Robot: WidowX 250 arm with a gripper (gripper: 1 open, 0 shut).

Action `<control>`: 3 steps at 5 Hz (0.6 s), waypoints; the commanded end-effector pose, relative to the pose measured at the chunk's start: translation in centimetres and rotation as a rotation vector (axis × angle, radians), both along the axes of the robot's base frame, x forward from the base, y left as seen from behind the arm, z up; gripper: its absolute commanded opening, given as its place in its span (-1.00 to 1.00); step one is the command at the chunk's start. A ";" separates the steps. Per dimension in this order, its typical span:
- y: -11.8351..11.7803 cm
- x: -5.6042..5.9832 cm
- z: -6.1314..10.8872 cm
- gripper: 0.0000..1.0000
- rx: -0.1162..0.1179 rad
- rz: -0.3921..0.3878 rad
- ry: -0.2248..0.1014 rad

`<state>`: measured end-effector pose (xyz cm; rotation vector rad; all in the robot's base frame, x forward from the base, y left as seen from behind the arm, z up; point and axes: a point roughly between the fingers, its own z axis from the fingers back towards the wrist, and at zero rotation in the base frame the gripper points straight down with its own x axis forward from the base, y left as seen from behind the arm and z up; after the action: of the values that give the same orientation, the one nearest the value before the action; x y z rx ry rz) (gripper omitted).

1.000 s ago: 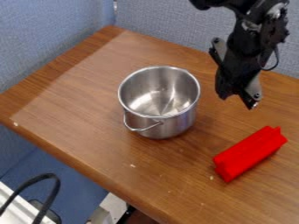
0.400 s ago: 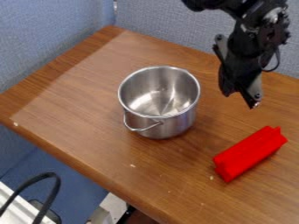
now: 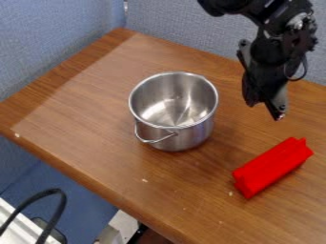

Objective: Move the red object from the metal pot to the table

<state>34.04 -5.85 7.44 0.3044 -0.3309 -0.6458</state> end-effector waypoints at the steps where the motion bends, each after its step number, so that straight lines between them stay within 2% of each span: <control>1: 0.7 1.7 0.6 -1.00 -0.023 0.036 -0.030; 2: 0.9 2.4 0.0 -1.00 -0.028 0.040 -0.024; 3: 0.9 2.9 0.0 -1.00 -0.030 0.026 -0.038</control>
<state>36.04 -5.45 6.10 0.2877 -0.3279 -0.6360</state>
